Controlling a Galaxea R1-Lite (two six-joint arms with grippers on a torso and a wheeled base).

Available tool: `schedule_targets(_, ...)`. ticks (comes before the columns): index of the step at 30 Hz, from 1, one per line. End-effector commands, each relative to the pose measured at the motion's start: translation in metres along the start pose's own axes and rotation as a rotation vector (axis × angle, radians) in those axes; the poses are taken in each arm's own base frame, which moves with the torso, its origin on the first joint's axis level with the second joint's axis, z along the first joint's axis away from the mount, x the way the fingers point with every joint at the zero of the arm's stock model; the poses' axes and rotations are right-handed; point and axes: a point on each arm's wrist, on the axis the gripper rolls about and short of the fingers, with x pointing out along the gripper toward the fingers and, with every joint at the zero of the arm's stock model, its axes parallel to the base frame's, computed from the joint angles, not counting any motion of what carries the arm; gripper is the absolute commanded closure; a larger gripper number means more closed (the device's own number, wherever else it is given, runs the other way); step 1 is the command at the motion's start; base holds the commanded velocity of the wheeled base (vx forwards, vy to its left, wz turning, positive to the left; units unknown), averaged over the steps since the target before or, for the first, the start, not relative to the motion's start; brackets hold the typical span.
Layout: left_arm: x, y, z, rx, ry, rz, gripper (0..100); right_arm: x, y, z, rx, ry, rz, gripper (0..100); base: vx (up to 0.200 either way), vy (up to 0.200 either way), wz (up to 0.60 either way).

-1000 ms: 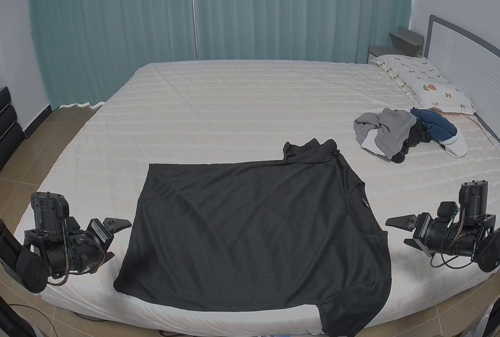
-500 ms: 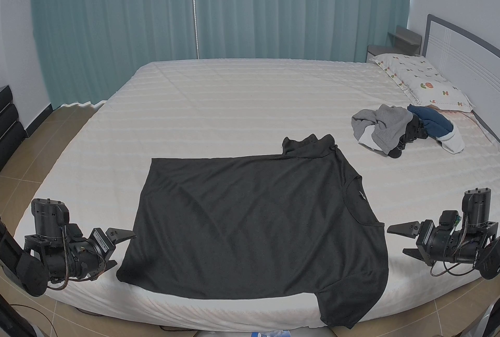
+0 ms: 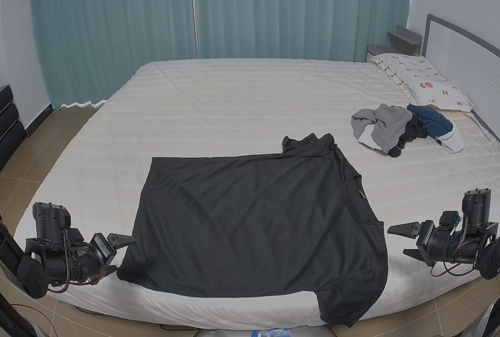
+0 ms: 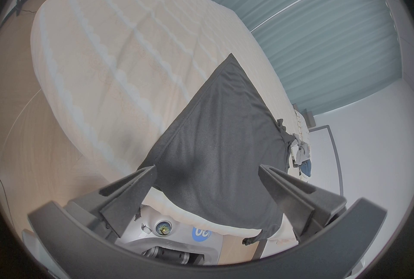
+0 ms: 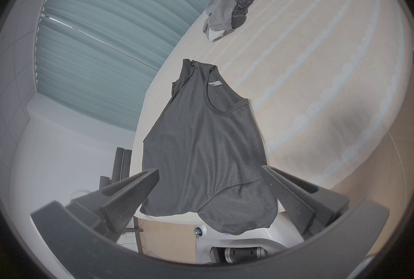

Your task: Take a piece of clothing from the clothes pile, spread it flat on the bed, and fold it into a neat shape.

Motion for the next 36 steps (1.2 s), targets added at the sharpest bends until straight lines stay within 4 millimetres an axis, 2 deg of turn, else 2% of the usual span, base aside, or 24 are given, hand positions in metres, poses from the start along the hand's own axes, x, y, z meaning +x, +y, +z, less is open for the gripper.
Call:
schedule_targets(1,0.001,0.001,0.000,-0.004,0.004,0.006,0,0.001,-0.001,0.000,0.002,0.003,-0.004,0,-0.200,0.000,0.00)
schedule_targets(9,0.001,0.001,0.000,-0.002,0.004,0.005,0,0.001,-0.001,0.000,0.005,0.004,-0.005,0,-0.200,0.000,0.00)
schedule_targets(15,0.001,0.000,0.000,-0.002,0.000,0.000,0,0.001,-0.001,0.000,0.004,0.006,-0.004,0,0.000,0.000,0.00)
schedule_targets(19,0.008,-0.008,0.012,0.000,-0.027,-0.022,0,0.001,0.000,0.000,0.000,0.001,-0.002,0,0.000,0.000,0.00)
schedule_targets(24,0.030,-0.009,0.028,-0.021,0.003,-0.006,0,0.002,0.000,0.000,-0.002,0.005,0.000,0,0.000,0.000,0.00)
schedule_targets(27,0.043,-0.005,0.049,-0.039,0.012,0.001,0,0.002,0.001,0.000,-0.001,0.006,0.001,0,0.000,0.000,0.00)
schedule_targets(30,0.048,0.000,0.065,-0.031,0.053,-0.021,0,0.002,0.000,-0.001,-0.001,0.008,0.001,0,0.000,0.000,0.00)
schedule_targets(35,0.049,0.011,0.066,0.048,0.130,0.010,0,0.003,0.000,-0.001,0.001,0.013,-0.003,0,0.000,0.000,0.00)
schedule_targets(36,0.052,0.018,0.063,0.084,0.176,0.014,0,0.004,-0.001,-0.001,0.003,0.019,-0.008,0,0.000,0.000,0.00)
